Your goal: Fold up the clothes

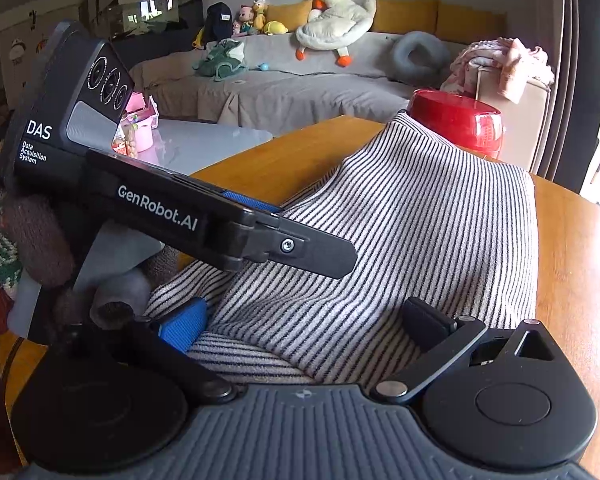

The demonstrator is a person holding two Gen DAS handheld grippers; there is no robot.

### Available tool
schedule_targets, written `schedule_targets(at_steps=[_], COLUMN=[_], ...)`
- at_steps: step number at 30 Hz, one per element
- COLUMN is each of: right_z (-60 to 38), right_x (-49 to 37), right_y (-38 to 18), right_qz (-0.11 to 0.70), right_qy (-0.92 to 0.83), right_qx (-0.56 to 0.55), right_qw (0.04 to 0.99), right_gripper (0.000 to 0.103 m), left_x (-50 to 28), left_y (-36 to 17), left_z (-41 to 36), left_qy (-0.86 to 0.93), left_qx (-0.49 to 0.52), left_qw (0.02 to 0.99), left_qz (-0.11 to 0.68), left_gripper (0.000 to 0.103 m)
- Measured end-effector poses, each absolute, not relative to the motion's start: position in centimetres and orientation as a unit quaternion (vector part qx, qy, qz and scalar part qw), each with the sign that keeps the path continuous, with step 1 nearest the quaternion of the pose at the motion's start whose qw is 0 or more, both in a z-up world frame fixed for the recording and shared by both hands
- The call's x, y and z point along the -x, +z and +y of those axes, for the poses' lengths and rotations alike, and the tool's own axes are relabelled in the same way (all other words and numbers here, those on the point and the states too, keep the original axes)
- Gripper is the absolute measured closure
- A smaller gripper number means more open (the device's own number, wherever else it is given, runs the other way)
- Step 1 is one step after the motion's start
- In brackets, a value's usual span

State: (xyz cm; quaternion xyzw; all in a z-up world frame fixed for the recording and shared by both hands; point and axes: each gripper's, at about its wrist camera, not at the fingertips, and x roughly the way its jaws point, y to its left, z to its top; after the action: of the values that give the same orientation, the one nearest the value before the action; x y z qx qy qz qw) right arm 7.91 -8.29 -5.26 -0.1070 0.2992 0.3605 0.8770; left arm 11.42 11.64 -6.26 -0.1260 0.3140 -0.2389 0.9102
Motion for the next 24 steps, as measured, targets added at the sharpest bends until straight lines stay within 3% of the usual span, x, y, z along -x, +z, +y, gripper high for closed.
schedule_targets(at_steps=[9, 14, 17, 20, 21, 24], right_z=[-11.0, -10.6, -9.4, -8.3, -8.2, -9.0], right_x=[-4.0, -2.8, -2.6, -3.1, -3.5, -5.6], right_y=[-1.8, -3.2, -4.5, -4.7, -4.5, -4.0], right_qz=[0.254, 0.279, 0.254, 0.247, 0.256, 0.311], right_qy=[0.364, 0.379, 0.364, 0.359, 0.362, 0.365], right_qx=[0.196, 0.254, 0.298, 0.309, 0.299, 0.214], right_qw=[0.874, 0.845, 0.845, 0.845, 0.845, 0.851], right_gripper=[0.001, 0.001, 0.001, 0.001, 0.006, 0.011], left_x=[-11.6, -11.6, -11.7, -11.9, -11.9, -11.0], left_y=[-6.4, -6.5, -6.5, -6.4, -6.3, -4.9], left_z=[12.2, 12.4, 12.6, 13.6, 13.9, 15.0], left_qy=[-0.242, -0.245, -0.247, -0.249, -0.241, -0.209], left_qx=[0.145, 0.153, 0.16, 0.188, 0.191, 0.157], left_qw=[0.907, 0.906, 0.904, 0.899, 0.9, 0.92], left_qz=[0.311, 0.31, 0.309, 0.309, 0.308, 0.292], left_gripper=[0.0, 0.0, 0.0, 0.0, 0.0, 0.0])
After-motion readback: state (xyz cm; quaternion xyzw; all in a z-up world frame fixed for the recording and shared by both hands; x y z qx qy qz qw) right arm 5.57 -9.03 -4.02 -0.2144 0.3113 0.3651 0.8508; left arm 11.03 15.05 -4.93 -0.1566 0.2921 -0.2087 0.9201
